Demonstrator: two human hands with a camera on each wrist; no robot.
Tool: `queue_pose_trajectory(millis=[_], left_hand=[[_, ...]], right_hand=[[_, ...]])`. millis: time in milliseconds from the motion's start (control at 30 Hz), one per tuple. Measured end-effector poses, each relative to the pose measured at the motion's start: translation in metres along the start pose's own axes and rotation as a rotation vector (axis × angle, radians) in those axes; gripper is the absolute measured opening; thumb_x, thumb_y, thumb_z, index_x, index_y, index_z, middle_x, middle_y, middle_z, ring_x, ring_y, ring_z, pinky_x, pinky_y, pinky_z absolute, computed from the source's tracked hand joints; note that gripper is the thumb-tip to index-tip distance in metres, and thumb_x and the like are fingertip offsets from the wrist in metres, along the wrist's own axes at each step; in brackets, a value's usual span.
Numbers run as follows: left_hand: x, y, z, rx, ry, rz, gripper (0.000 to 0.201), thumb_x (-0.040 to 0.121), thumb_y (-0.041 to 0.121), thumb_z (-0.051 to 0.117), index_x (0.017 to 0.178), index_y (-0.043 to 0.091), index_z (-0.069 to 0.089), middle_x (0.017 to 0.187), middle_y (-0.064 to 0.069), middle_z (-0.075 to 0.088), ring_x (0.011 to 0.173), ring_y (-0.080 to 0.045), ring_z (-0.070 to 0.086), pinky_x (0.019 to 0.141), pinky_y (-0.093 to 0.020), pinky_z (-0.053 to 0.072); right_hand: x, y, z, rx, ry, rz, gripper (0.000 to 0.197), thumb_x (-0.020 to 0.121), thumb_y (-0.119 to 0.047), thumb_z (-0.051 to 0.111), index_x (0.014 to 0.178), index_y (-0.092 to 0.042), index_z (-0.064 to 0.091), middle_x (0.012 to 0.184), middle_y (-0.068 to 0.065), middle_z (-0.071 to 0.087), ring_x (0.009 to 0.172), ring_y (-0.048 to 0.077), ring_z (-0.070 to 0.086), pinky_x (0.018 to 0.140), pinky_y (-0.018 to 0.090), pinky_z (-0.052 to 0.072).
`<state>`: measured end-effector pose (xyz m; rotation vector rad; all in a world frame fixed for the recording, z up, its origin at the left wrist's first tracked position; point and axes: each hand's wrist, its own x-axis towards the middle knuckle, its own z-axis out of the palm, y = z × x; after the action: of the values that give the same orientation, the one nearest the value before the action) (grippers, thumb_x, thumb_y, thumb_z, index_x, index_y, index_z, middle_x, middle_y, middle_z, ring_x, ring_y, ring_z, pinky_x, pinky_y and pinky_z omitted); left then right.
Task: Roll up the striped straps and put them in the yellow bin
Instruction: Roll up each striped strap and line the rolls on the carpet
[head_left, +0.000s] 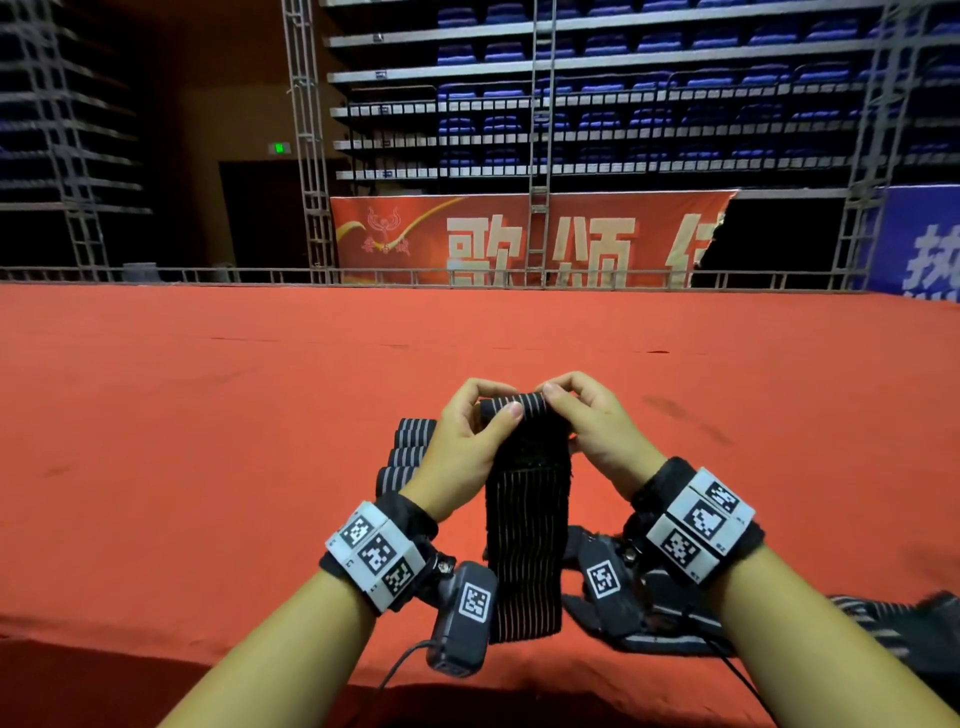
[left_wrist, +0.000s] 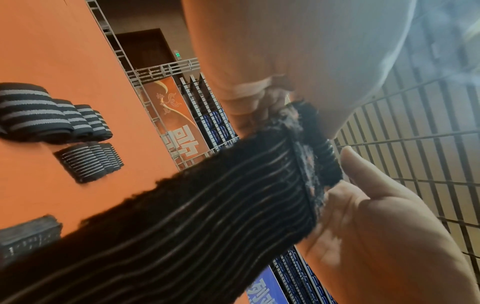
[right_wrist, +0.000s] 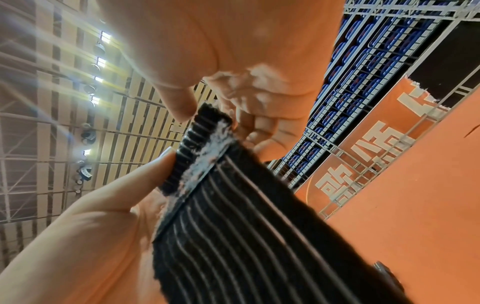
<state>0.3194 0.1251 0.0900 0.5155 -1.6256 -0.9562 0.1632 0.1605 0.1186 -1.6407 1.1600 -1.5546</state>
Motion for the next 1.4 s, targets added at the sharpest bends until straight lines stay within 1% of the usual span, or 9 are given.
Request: queue_pose_trajectory(millis=[233, 433, 600, 800, 967, 1067, 1233, 1300, 1400], left_hand=[[0.006, -0.004, 0.000, -0.033, -0.007, -0.044, 0.013, 0.095, 0.021, 0.063, 0.106, 0.015, 0.059, 0.088, -0.001, 0.066, 0.080, -0.016, 0.064, 0.060, -0.026, 0.050], [0.014, -0.003, -0.002, -0.013, -0.016, 0.049, 0.023, 0.086, 0.021, 0.066, 0.107, 0.016, 0.058, 0.096, -0.017, 0.065, 0.087, -0.018, 0.063, 0.075, -0.036, 0.056], [0.016, 0.000, -0.002, -0.043, 0.027, -0.009, 0.020, 0.092, 0.026, 0.063, 0.108, 0.015, 0.060, 0.089, -0.006, 0.067, 0.080, -0.020, 0.062, 0.075, -0.047, 0.051], [0.023, 0.011, -0.006, 0.046, 0.000, 0.108, 0.014, 0.092, 0.017, 0.060, 0.106, 0.016, 0.057, 0.092, -0.010, 0.067, 0.083, -0.017, 0.065, 0.075, -0.040, 0.056], [0.029, 0.023, -0.007, 0.068, -0.048, 0.068, 0.008, 0.097, 0.017, 0.058, 0.105, 0.016, 0.057, 0.088, -0.005, 0.066, 0.080, -0.013, 0.064, 0.071, -0.030, 0.055], [0.030, 0.030, -0.009, 0.049, -0.078, 0.064, 0.005, 0.097, 0.020, 0.055, 0.101, 0.017, 0.056, 0.085, -0.004, 0.064, 0.077, -0.014, 0.062, 0.068, -0.029, 0.052], [0.029, 0.035, -0.003, 0.108, -0.075, 0.103, 0.010, 0.103, 0.013, 0.045, 0.111, 0.013, 0.051, 0.098, 0.000, 0.059, 0.087, -0.004, 0.057, 0.079, -0.021, 0.049], [0.028, 0.034, 0.000, 0.102, -0.054, 0.072, 0.015, 0.105, 0.015, 0.039, 0.117, 0.011, 0.048, 0.103, 0.000, 0.056, 0.089, -0.002, 0.055, 0.080, -0.020, 0.048], [0.026, 0.034, 0.001, 0.068, -0.020, 0.036, 0.021, 0.106, 0.017, 0.037, 0.123, 0.008, 0.045, 0.108, -0.002, 0.056, 0.093, -0.004, 0.056, 0.083, -0.020, 0.049]], right_hand=[[0.003, 0.010, -0.002, 0.070, 0.047, -0.085, 0.008, 0.095, -0.003, 0.055, 0.097, -0.010, 0.057, 0.087, 0.009, 0.061, 0.076, 0.012, 0.057, 0.064, 0.022, 0.048], [0.006, 0.012, -0.006, 0.071, 0.003, -0.091, 0.005, 0.095, 0.001, 0.053, 0.098, -0.002, 0.054, 0.079, 0.004, 0.058, 0.059, -0.001, 0.056, 0.050, 0.014, 0.043], [0.006, 0.009, -0.004, 0.052, 0.026, -0.190, 0.010, 0.085, -0.010, 0.059, 0.095, -0.012, 0.055, 0.085, 0.005, 0.059, 0.076, 0.008, 0.056, 0.068, 0.019, 0.048], [0.006, -0.002, 0.002, 0.018, 0.008, -0.103, 0.010, 0.101, -0.014, 0.046, 0.096, -0.008, 0.053, 0.070, 0.000, 0.052, 0.050, 0.003, 0.049, 0.043, 0.020, 0.039], [0.011, -0.009, -0.004, 0.041, 0.008, -0.216, 0.004, 0.091, -0.014, 0.054, 0.094, -0.013, 0.055, 0.084, 0.006, 0.058, 0.075, 0.011, 0.056, 0.066, 0.023, 0.050], [0.010, -0.017, -0.001, 0.065, 0.009, -0.188, 0.003, 0.097, -0.009, 0.052, 0.098, -0.007, 0.053, 0.080, 0.003, 0.056, 0.067, 0.005, 0.055, 0.057, 0.019, 0.046], [0.012, -0.031, 0.009, 0.105, -0.014, 0.020, 0.030, 0.104, -0.038, 0.031, 0.109, -0.011, 0.042, 0.082, 0.001, 0.046, 0.063, 0.009, 0.045, 0.048, 0.021, 0.037], [0.013, -0.033, 0.015, 0.091, -0.001, -0.014, 0.024, 0.104, -0.035, 0.034, 0.106, -0.012, 0.042, 0.086, -0.002, 0.048, 0.069, 0.005, 0.048, 0.056, 0.015, 0.043], [0.016, -0.033, 0.018, 0.010, -0.007, -0.065, 0.012, 0.103, -0.027, 0.040, 0.097, -0.017, 0.042, 0.093, 0.000, 0.050, 0.083, 0.008, 0.050, 0.075, 0.025, 0.045]])
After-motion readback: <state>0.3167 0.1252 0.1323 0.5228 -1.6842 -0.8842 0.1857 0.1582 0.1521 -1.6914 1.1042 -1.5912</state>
